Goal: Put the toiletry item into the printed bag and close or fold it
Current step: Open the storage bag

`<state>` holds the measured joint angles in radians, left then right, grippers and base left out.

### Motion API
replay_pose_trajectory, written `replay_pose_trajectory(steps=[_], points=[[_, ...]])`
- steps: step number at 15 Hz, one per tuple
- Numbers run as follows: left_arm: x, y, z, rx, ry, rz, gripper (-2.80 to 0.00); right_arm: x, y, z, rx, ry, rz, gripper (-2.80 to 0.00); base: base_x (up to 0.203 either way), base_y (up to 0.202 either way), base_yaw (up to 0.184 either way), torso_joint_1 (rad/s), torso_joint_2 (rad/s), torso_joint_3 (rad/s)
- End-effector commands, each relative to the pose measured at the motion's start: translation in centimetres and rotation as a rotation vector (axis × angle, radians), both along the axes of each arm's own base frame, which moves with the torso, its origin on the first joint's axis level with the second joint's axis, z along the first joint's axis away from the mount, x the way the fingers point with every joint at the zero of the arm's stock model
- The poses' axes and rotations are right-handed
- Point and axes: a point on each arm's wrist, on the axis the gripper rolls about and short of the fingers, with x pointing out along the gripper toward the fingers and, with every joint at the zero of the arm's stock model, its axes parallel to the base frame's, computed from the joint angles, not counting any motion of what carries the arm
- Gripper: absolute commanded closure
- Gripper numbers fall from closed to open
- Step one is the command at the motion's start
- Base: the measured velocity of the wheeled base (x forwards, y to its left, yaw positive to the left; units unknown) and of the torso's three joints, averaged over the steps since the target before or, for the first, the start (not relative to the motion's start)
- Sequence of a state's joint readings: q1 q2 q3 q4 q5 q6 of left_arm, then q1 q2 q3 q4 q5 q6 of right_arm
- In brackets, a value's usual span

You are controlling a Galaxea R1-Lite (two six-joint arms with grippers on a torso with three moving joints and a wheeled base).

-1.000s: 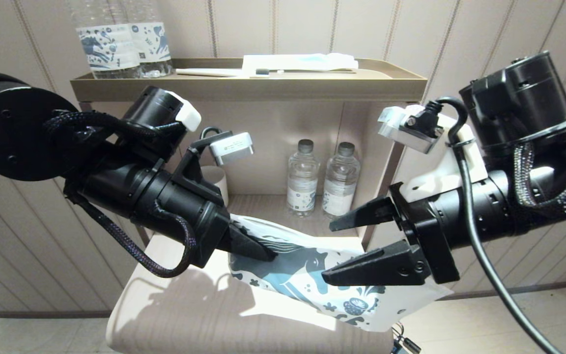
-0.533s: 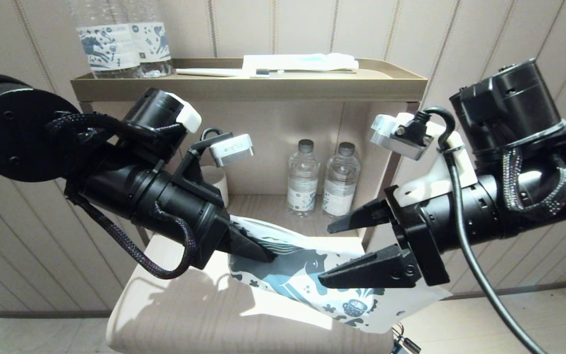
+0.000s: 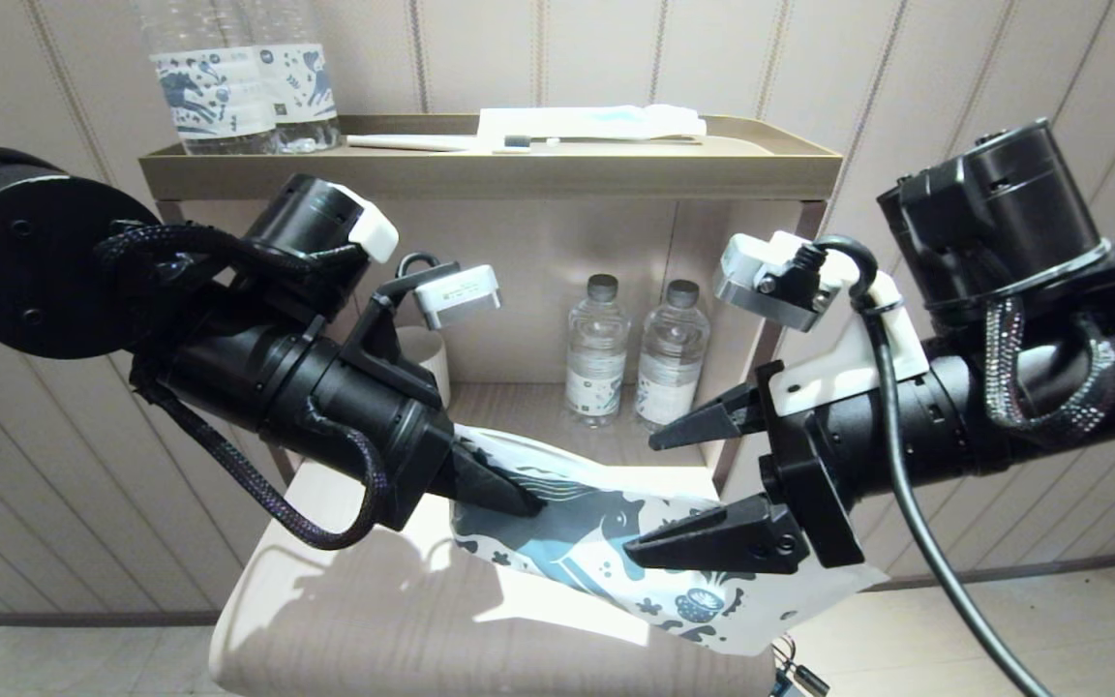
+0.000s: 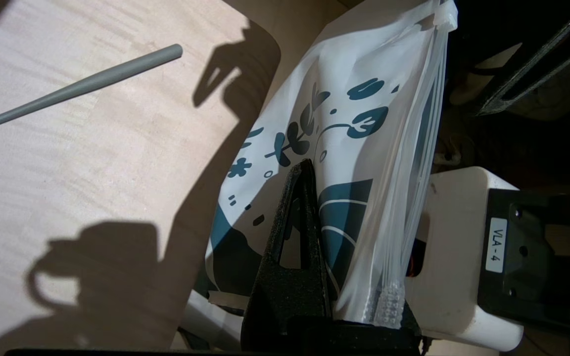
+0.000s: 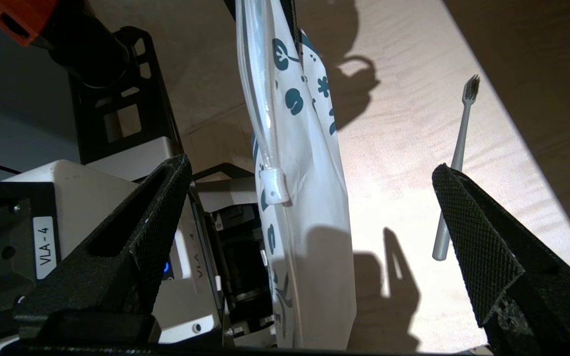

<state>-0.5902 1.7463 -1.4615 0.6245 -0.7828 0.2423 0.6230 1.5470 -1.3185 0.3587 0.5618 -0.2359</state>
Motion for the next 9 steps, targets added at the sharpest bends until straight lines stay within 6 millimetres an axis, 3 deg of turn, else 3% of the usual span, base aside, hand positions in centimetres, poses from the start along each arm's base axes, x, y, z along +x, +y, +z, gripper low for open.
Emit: replay_pose_trajectory(steps=[1, 9], points=[[0.06, -0.06, -0.16, 0.002, 0.007, -0.004, 0.0, -0.14, 0.23, -0.03, -0.011, -0.011, 0.0, -2.8, 0.0, 0.0, 0.0, 0.0, 0.0, 0.0], [0.1, -0.09, -0.25, 0.003, 0.006, -0.006, 0.0, -0.02, 0.69, 0.34, -0.006, -0.022, 0.008, -2.8, 0.0, 0.0, 0.0, 0.0, 0.0, 0.0]])
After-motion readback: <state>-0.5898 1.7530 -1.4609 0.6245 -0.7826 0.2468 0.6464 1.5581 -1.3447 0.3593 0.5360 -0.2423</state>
